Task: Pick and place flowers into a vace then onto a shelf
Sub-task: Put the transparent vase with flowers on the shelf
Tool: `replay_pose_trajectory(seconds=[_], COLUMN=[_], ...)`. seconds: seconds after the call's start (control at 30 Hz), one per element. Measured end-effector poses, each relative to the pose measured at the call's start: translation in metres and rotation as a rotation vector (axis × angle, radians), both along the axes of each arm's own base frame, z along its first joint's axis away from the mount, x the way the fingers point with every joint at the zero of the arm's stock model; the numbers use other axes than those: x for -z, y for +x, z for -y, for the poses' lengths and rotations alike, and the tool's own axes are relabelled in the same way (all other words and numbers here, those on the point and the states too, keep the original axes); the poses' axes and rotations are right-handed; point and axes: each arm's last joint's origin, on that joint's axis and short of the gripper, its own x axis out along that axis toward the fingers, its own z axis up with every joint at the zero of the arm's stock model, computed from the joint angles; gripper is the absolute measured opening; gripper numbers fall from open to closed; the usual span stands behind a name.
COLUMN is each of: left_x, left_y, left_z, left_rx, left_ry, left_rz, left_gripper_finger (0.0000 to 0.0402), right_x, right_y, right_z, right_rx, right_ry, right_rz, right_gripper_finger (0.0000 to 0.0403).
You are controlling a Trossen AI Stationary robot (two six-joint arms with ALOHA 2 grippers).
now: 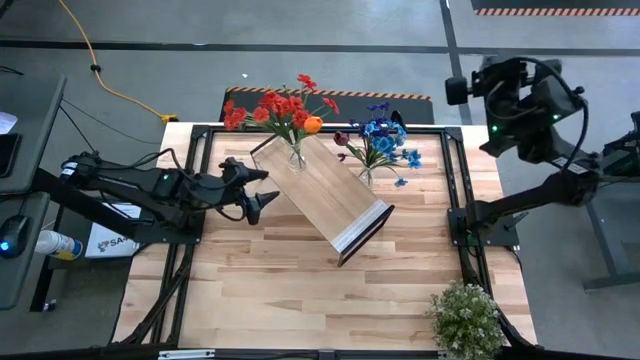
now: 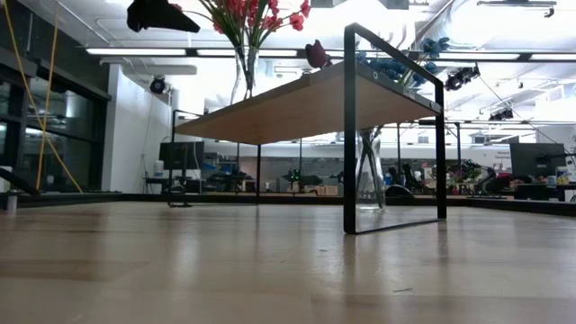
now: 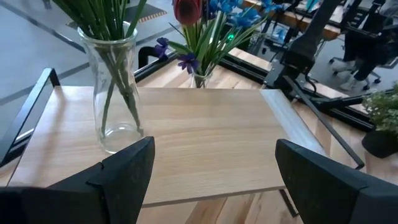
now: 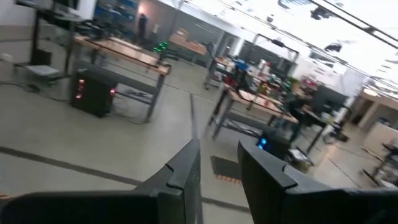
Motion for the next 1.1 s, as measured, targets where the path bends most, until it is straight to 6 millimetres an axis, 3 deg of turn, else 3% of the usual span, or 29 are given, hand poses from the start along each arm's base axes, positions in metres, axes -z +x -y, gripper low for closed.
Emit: replay_pose_trajectory(seconds=[0.3,0.47,0.6,0.7,0.93,1.1], left_x=[0.003,0.005,0.006,0.006,0.006,0.005], left_y=[-0.002,-0.003,-0.003,-0.004,-0.005,-0.006], left_z=[0.000,-0.001,-0.001,-0.001,-0.002,-0.003], left_rx=[-0.002,-0.002,-0.002,-0.002,-0.024,-0.067], left_ry=[0.012,0.020,0.023,0.023,0.053,0.077], left_rz=[-0.037,-0.066,-0.078,-0.076,-0.083,-0.078], left_gripper_finger=[0.0367,0.0367,0.0367,0.0367,0.0367,0.0367], right_x=[0.006,0.025,0.052,0.067,0.076,0.083], right_y=[-0.005,-0.003,-0.008,-0.018,-0.033,-0.037], right_z=[0.017,0.031,0.048,0.063,0.088,0.099], right_rx=[0.060,-0.005,-0.123,-0.027,-0.043,0.014], right_ry=[-0.009,0.002,0.136,0.239,0.386,0.434], right_rz=[-0.083,-0.105,-0.034,-0.019,0.147,0.091], right_gripper_finger=[0.0099,0.0099,0.0099,0.0099,0.0099,0.0099])
